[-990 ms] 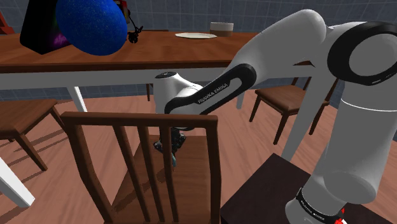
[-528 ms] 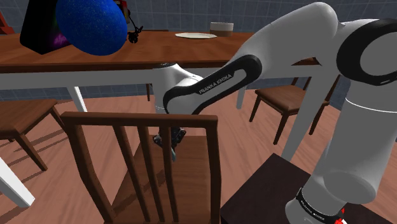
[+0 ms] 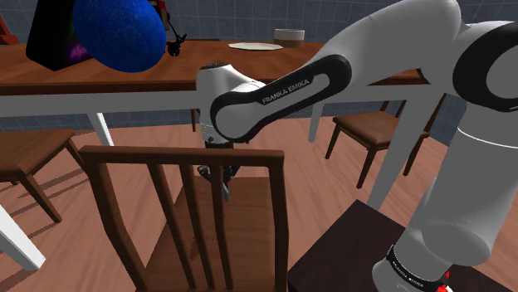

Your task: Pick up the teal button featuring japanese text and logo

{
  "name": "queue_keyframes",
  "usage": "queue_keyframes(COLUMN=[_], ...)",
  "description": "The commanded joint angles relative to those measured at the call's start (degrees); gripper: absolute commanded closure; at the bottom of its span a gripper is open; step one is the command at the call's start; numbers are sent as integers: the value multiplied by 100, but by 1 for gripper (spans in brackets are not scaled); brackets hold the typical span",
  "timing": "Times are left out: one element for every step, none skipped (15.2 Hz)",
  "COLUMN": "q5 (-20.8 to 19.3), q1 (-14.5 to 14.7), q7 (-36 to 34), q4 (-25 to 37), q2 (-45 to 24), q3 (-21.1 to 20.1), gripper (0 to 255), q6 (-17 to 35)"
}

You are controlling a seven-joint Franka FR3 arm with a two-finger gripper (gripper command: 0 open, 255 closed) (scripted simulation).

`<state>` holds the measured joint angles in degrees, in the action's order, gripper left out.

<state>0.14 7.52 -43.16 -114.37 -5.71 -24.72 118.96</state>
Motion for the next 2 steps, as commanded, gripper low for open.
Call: queue_keyframes(q5=[21, 21], q1=[0, 0], q7=[3, 3], q4=[58, 59], q2=[42, 42], q3=[-5, -5], gripper=[255, 255], q6=[-99, -99])
